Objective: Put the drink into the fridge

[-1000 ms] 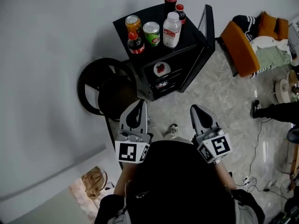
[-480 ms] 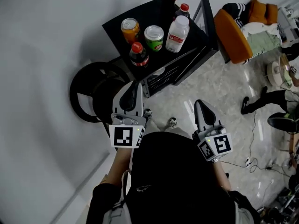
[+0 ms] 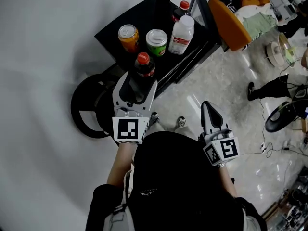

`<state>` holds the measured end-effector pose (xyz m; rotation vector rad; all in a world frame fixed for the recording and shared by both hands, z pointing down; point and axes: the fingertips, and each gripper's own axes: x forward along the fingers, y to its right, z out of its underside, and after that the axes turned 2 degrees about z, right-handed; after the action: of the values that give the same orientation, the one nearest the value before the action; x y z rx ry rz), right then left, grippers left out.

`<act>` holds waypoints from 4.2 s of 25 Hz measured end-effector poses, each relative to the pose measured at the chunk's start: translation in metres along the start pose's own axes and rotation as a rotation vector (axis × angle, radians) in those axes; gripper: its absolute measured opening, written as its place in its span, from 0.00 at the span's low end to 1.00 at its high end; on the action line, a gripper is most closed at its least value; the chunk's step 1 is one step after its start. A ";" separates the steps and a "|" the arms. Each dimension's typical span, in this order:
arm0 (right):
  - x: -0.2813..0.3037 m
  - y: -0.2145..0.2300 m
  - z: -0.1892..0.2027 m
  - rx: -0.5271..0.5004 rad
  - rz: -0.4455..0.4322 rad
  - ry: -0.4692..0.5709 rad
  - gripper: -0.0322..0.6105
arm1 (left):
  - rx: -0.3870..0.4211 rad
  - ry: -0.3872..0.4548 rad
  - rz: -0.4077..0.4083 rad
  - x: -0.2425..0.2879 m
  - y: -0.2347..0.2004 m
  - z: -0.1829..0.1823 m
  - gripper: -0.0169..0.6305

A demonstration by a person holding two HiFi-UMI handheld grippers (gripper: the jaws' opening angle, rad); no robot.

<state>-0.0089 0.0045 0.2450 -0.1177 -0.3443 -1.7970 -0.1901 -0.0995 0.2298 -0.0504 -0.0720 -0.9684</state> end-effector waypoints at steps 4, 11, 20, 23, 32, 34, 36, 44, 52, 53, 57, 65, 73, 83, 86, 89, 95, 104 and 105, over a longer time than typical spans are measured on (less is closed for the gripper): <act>-0.001 0.000 0.003 0.005 0.053 0.000 0.07 | 0.025 -0.010 0.038 0.016 -0.002 -0.001 0.53; -0.006 0.008 0.004 0.010 0.127 0.001 0.07 | 0.027 0.002 0.077 0.037 -0.003 -0.001 0.53; -0.009 0.020 0.005 0.017 0.163 -0.005 0.07 | 0.044 0.004 0.056 0.049 -0.009 0.003 0.53; -0.008 0.024 0.006 0.016 0.159 -0.006 0.07 | 0.037 0.005 0.042 0.050 -0.009 0.004 0.53; -0.012 0.043 0.000 0.015 0.127 -0.002 0.07 | 0.011 -0.012 -0.013 0.047 -0.010 0.004 0.52; -0.015 0.049 0.000 0.016 0.120 0.000 0.07 | 0.005 -0.012 -0.027 0.044 -0.010 0.004 0.52; -0.018 0.056 0.001 0.018 0.114 -0.002 0.07 | 0.004 -0.015 -0.033 0.042 -0.007 0.002 0.52; -0.033 0.090 0.004 0.024 0.071 -0.008 0.07 | -0.010 -0.008 -0.005 0.039 0.043 -0.017 0.52; -0.062 0.136 0.013 0.026 0.026 -0.015 0.07 | -0.030 -0.009 0.018 0.041 0.114 -0.016 0.52; -0.066 0.142 0.014 0.030 0.021 -0.019 0.07 | -0.033 -0.012 0.018 0.041 0.123 -0.015 0.52; -0.076 0.167 0.022 0.008 -0.018 -0.046 0.07 | -0.051 -0.015 0.022 0.044 0.156 -0.006 0.52; -0.077 0.205 0.041 -0.107 -0.119 -0.117 0.07 | -0.060 -0.005 0.030 0.054 0.198 0.012 0.52; -0.026 0.220 0.045 -0.099 -0.219 -0.034 0.07 | -0.036 -0.049 0.053 0.081 0.216 0.058 0.52; 0.047 0.228 0.114 -0.082 -0.126 0.008 0.07 | -0.080 -0.050 0.001 0.126 0.190 0.147 0.52; 0.055 0.220 0.144 -0.062 -0.140 -0.033 0.07 | -0.094 -0.067 -0.002 0.135 0.182 0.173 0.52; 0.071 0.216 0.180 -0.066 -0.146 -0.063 0.07 | -0.113 -0.060 -0.004 0.146 0.172 0.209 0.52; 0.100 0.219 0.233 -0.025 -0.136 -0.100 0.07 | -0.121 -0.065 -0.016 0.166 0.160 0.268 0.52; 0.116 0.214 0.275 -0.013 -0.147 -0.175 0.07 | -0.110 -0.031 -0.055 0.208 0.119 0.299 0.52; 0.118 0.213 0.277 -0.011 -0.145 -0.178 0.07 | -0.114 -0.029 -0.067 0.213 0.110 0.302 0.52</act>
<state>0.1376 -0.0695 0.5753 -0.2680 -0.4803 -1.9371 0.0097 -0.1894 0.5470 -0.1676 -0.0457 -1.0384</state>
